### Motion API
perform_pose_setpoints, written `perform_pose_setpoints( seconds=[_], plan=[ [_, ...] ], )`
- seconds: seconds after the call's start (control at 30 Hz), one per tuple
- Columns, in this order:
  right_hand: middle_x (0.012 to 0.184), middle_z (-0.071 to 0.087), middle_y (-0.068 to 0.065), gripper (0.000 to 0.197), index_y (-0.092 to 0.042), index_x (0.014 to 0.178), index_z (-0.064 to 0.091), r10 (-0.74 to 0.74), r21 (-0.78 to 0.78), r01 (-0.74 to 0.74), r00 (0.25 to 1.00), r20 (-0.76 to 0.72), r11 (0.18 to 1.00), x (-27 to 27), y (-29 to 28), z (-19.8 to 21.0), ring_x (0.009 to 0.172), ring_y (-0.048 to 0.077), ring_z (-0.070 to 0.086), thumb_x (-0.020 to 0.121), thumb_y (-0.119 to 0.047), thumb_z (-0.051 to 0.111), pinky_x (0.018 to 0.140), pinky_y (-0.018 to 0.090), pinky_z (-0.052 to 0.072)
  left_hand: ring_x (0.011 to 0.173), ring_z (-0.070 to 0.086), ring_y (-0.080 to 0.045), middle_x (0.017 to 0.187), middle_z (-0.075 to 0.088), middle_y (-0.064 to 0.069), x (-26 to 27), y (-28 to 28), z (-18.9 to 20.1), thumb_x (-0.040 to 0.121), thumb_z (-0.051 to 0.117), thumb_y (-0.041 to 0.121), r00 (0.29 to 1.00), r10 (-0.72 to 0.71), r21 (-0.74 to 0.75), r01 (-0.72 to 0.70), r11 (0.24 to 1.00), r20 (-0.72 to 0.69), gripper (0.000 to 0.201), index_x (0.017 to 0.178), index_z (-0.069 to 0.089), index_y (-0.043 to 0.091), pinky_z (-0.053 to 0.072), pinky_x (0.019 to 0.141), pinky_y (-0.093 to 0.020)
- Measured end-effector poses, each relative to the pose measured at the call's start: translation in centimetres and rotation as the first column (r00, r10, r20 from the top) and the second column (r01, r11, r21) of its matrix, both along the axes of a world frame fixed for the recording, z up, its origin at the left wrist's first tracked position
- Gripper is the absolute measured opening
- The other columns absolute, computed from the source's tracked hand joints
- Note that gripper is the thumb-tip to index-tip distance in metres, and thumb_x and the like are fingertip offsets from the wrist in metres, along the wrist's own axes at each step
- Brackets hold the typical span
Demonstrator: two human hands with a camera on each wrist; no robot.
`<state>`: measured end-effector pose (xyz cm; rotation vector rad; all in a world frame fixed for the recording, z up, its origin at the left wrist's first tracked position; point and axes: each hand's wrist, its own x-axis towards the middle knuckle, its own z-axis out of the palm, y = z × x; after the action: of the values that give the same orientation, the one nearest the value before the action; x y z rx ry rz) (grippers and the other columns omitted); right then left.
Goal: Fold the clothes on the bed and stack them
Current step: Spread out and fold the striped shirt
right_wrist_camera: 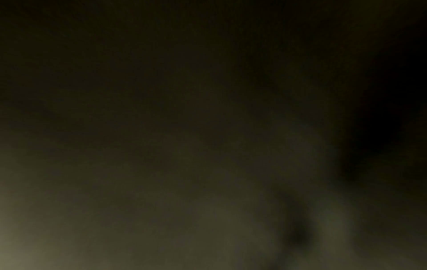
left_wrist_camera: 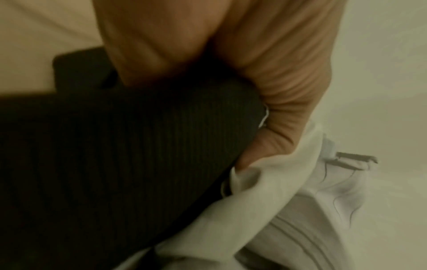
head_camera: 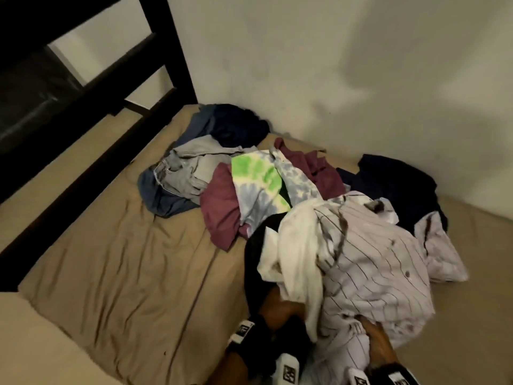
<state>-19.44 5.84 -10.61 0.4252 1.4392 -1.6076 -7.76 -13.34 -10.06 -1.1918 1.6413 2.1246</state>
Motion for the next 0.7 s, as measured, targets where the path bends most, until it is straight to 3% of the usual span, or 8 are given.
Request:
perform_pose_setpoints(
  seconds=[0.07,0.17,0.23,0.3,0.37,0.5,0.6,0.7],
  plan=[
    [0.082,0.074,0.022,0.085,-0.001,0.088,0.079,0.026,-0.152,-0.014,0.997,0.074,0.988,2.2,-5.0,1.3,0.070,0.031,0.074,0.015,-0.037,0.103,0.060,0.038,0.061,0.102,0.070,-0.018,0.104,0.076,0.006,3.1,-5.3,2.3,0.061,0.080,0.007,0.991,0.123,-0.017,-0.124,0.992,-0.050,0.054,0.110,0.066,0.024,0.057,0.082,-0.023],
    [0.087,0.078,0.006,0.091,-0.022,0.092,0.081,0.199,-0.154,-0.203,0.979,-0.038,0.967,4.6,-16.0,4.8,0.089,0.030,0.070,0.008,-0.053,0.099,0.078,0.042,0.057,0.094,0.073,-0.023,0.102,0.078,-0.008,8.9,-15.3,7.3,0.040,0.091,0.025,0.962,0.255,-0.095,-0.263,0.960,-0.094,0.080,0.115,0.067,0.014,0.057,0.075,-0.028],
    [0.096,0.078,-0.003,0.064,-0.030,0.090,0.079,0.262,-0.172,-0.307,0.934,-0.242,0.936,6.4,-24.4,7.5,0.100,0.017,0.069,0.038,-0.063,0.095,0.090,0.036,0.053,0.083,0.073,-0.022,0.095,0.078,-0.009,12.5,-21.7,10.8,0.039,0.093,0.024,0.936,0.325,-0.206,-0.348,0.915,-0.135,0.073,0.108,0.069,0.011,0.058,0.071,-0.029],
    [0.121,0.071,0.011,0.040,-0.022,0.114,0.072,0.222,-0.325,-0.348,0.903,-0.367,0.879,9.0,-31.8,9.1,0.116,0.023,0.064,0.076,-0.026,0.086,0.103,0.042,0.049,0.073,0.072,-0.018,0.086,0.077,-0.006,15.8,-27.3,13.9,0.046,0.083,0.019,0.901,0.398,-0.299,-0.434,0.850,-0.175,0.053,0.097,0.071,0.011,0.058,0.066,-0.027],
    [0.121,0.071,0.016,0.058,-0.011,0.122,0.065,0.260,-0.287,-0.346,0.918,-0.298,0.893,11.1,-38.4,9.2,0.113,0.032,0.066,0.067,-0.002,0.083,0.100,0.048,0.053,0.071,0.068,-0.022,0.080,0.076,-0.004,18.1,-32.0,15.8,0.044,0.081,0.029,0.887,0.428,-0.374,-0.461,0.805,-0.175,0.052,0.091,0.071,0.011,0.055,0.066,-0.032],
    [0.126,0.068,0.001,0.065,-0.019,0.133,0.054,0.527,0.049,-0.560,0.741,-0.415,0.827,14.0,-44.9,6.3,0.114,0.024,0.064,0.077,-0.028,0.086,0.100,0.041,0.053,0.084,0.068,-0.032,0.090,0.072,-0.014,21.3,-37.1,11.3,0.081,0.083,0.013,0.947,0.308,-0.542,-0.216,0.812,0.085,0.029,0.105,0.068,0.007,0.050,0.068,-0.035],
    [0.123,0.069,0.008,0.054,-0.019,0.132,0.056,0.714,0.369,-0.622,0.508,-0.482,0.691,14.0,-42.1,4.2,0.112,0.028,0.065,0.086,-0.042,0.068,0.090,0.031,0.051,0.088,0.069,-0.034,0.089,0.071,-0.014,23.2,-37.4,6.3,0.060,0.086,0.046,0.930,0.147,-0.490,0.040,0.871,0.337,0.059,0.100,0.058,0.013,0.055,0.078,-0.043],
    [0.096,0.074,0.000,0.027,-0.022,0.103,0.072,0.663,0.503,-0.432,0.459,-0.591,0.748,10.6,-34.6,2.8,0.091,0.021,0.069,0.082,-0.040,0.070,0.081,0.033,0.053,0.118,0.060,-0.037,0.125,0.065,-0.018,24.2,-36.0,2.3,0.057,0.091,0.049,0.913,0.099,-0.608,0.179,0.773,0.395,0.086,0.124,0.057,0.008,0.050,0.097,-0.050]
  ],
)
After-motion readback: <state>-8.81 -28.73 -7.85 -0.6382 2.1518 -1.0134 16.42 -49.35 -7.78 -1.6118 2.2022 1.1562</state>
